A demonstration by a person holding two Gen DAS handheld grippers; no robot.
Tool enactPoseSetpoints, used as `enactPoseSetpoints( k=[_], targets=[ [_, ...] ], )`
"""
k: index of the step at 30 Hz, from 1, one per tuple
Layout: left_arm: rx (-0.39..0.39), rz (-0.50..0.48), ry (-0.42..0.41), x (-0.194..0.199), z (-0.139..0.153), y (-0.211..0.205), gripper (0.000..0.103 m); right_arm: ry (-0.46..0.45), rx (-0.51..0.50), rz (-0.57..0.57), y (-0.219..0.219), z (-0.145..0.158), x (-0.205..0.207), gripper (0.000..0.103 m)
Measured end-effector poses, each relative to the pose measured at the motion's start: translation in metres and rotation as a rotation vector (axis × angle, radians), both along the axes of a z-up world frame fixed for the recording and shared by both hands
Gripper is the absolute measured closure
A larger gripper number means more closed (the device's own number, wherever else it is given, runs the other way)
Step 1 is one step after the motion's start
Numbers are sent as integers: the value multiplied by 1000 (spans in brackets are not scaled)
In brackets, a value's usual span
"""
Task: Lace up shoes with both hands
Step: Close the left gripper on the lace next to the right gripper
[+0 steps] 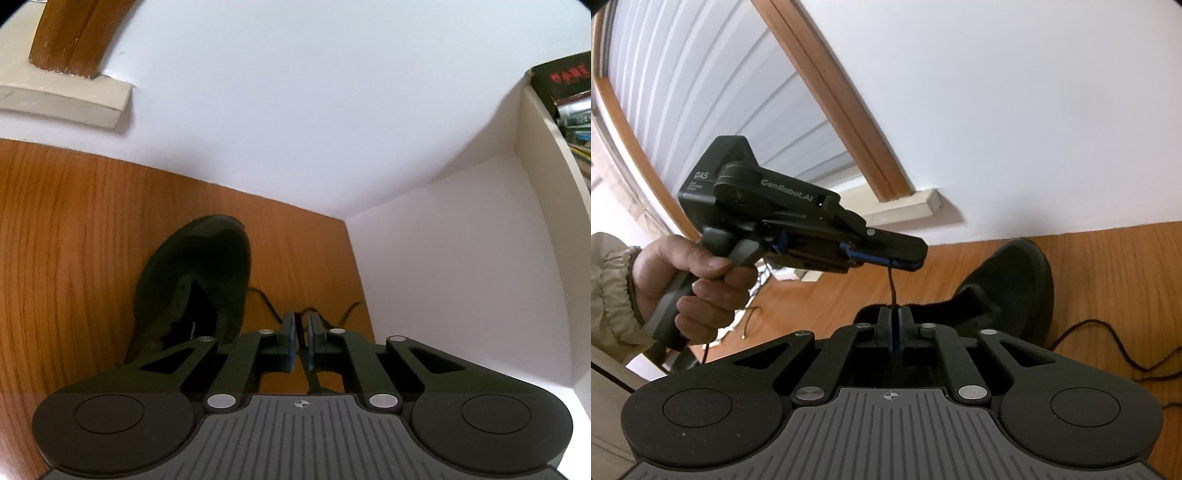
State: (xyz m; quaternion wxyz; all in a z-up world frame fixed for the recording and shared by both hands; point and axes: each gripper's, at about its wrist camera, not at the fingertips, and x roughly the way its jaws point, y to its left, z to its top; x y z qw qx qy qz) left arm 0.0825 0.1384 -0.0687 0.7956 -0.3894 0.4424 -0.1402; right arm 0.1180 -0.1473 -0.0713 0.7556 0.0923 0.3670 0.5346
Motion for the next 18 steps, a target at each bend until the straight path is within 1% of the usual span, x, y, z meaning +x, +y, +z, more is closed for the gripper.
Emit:
enactPoseSetpoints(
  k=[2, 10, 12, 18],
  targets=[
    [7, -1, -1, 0, 0, 0, 97, -2, -2, -1, 2, 0, 0, 90],
    [5, -14, -11, -2, 0, -8, 97, -35, -19, 3, 18, 8, 3, 86],
    [-4, -1, -17, -2, 0, -7, 97, -45, -28, 2, 20, 10, 3, 83],
    [-13, 19, -30, -4, 1, -3, 97, -30, -41, -26, 14, 5, -1, 82]
  ],
)
